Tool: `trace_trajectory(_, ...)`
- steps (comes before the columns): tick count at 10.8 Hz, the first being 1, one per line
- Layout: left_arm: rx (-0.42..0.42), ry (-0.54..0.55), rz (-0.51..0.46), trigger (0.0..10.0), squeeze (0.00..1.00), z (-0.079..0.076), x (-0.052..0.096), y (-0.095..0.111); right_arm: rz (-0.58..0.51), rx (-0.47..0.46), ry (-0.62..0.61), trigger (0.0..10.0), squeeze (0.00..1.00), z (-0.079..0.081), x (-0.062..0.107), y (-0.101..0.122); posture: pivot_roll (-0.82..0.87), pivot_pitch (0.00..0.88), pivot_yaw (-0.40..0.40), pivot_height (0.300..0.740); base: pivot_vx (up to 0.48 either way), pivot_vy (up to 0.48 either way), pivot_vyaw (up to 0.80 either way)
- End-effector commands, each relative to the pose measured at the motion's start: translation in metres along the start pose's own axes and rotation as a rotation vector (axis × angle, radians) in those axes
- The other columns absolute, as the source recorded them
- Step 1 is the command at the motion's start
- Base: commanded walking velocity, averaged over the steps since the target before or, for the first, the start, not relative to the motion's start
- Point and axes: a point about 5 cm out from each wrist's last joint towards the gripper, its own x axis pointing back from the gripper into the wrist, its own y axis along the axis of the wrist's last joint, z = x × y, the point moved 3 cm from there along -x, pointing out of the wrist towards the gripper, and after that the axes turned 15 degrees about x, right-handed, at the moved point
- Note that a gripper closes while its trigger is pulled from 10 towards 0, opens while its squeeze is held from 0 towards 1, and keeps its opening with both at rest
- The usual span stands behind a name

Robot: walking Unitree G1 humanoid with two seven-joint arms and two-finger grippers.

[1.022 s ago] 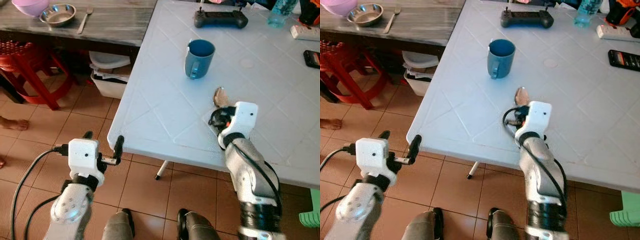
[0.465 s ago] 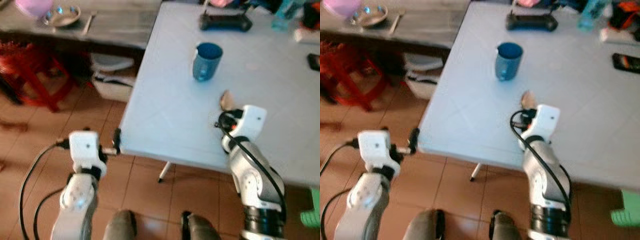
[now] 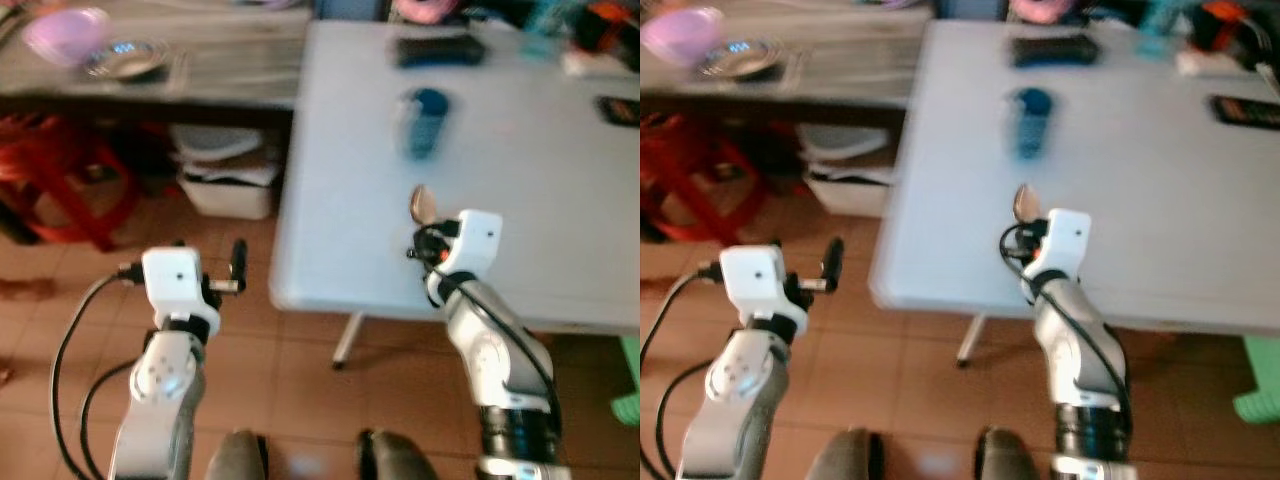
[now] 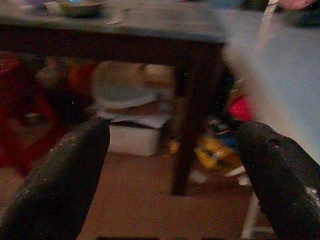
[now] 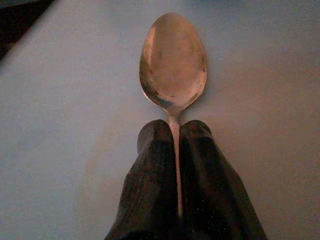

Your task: Setting the table

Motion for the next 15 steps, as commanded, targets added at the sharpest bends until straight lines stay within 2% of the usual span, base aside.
trace_trajectory(1,-0.005,-0.004,0.003,10.0,0.0,0.0,-0.001,0.0,-0.04,0.025,0.053,0.0,0.0,0.013,0.0,0.005,0.06,0.146,0.006,0.74,0.0,0.48,0.0)
trace_trajectory(2,-0.025,-0.001,-0.001,10.0,0.0,0.0,-0.002,0.0,-0.055,0.032,0.056,0.0,0.0,0.013,0.0,0.008,0.06,0.149,0.006,0.74,0.0,0.48,0.0)
trace_trajectory(5,-0.015,-0.028,-0.026,10.0,0.0,-0.004,-0.002,0.001,-0.164,0.066,-0.002,0.0,0.0,0.001,0.001,0.026,0.05,0.148,0.008,0.74,0.0,0.474,0.0)
trace_trajectory(8,-0.021,-0.075,-0.06,10.0,0.0,-0.01,-0.002,0.008,-0.204,0.106,-0.017,0.0,0.0,-0.003,0.005,0.03,0.04,0.151,0.01,0.74,0.334,0.335,0.0)
trace_trajectory(14,-0.006,-0.148,-0.08,10.0,0.0,-0.025,-0.001,0.012,-0.257,0.129,-0.066,0.0,0.0,-0.011,0.003,0.04,0.05,0.152,0.009,0.74,0.467,0.0,0.0)
trace_trajectory(15,-0.006,-0.173,-0.083,10.0,0.0,-0.03,-0.001,0.012,-0.263,0.13,-0.07,2.9,0.0,-0.012,0.002,0.041,0.05,0.15,0.009,0.74,0.48,0.0,0.0)
